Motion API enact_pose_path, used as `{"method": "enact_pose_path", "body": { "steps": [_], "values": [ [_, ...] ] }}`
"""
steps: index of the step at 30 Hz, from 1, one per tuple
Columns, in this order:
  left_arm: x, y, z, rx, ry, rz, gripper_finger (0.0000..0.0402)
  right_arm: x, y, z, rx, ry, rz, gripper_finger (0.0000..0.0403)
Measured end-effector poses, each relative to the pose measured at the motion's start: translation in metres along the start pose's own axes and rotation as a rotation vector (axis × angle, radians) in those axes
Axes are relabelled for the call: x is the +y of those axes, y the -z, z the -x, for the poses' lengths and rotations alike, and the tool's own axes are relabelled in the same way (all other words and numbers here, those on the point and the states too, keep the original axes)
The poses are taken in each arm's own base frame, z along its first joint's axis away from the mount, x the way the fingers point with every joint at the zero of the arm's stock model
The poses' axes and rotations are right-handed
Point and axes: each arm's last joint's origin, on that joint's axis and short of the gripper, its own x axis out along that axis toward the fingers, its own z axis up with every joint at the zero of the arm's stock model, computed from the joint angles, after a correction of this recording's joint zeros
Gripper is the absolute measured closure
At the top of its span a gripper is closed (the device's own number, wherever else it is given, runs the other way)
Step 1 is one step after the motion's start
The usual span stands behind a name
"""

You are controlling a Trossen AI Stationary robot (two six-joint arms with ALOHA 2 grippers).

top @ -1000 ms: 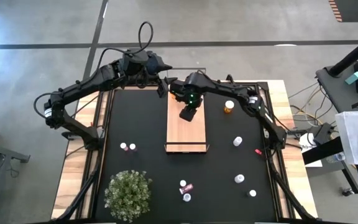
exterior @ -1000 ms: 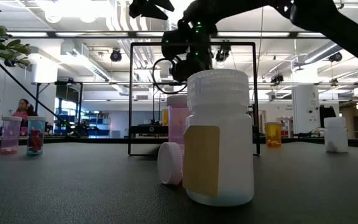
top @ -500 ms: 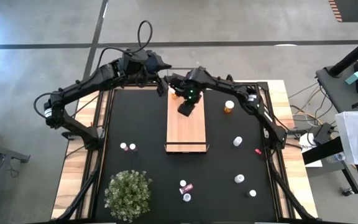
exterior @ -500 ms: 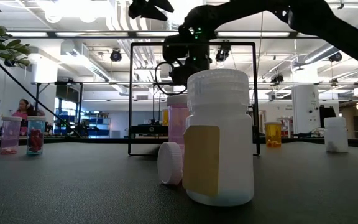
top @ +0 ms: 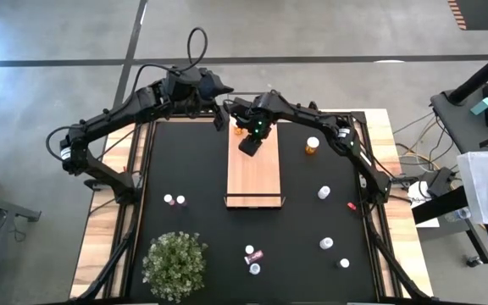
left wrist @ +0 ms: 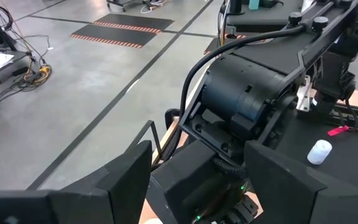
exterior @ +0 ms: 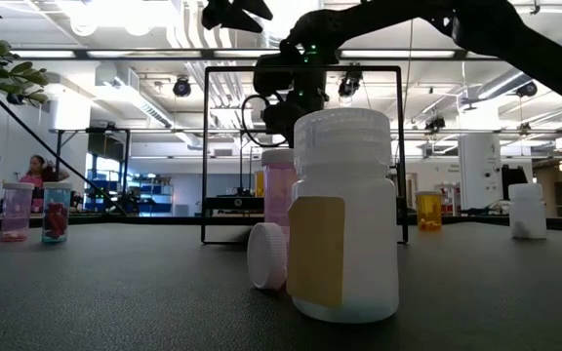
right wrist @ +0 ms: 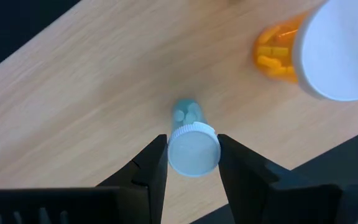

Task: Pick and place medicine bottles onto shelf by color
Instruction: Put the top right blue pill bottle on the shelf

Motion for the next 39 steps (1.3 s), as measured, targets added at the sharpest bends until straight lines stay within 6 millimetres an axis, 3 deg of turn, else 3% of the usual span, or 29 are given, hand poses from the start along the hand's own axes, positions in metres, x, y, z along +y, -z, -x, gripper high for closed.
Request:
{"method": "enact_pose_path", "body": {
  "steps": [27, 39],
  "values": [
    [0.0005, 0.0007, -0.0002, 0.006, -0.001, 0.000, 0.0162, -0.0022, -0.0033, 0.0000, -0.030, -0.003, 0.034, 0.0282],
    [0.0005, 0.0011, -0.0004, 0.007, -0.001, 0.001, 0.0162, -0.0026, -0.0039, 0.0000, -0.038, 0.013, 0.033, 0.0248]
  ]
}}
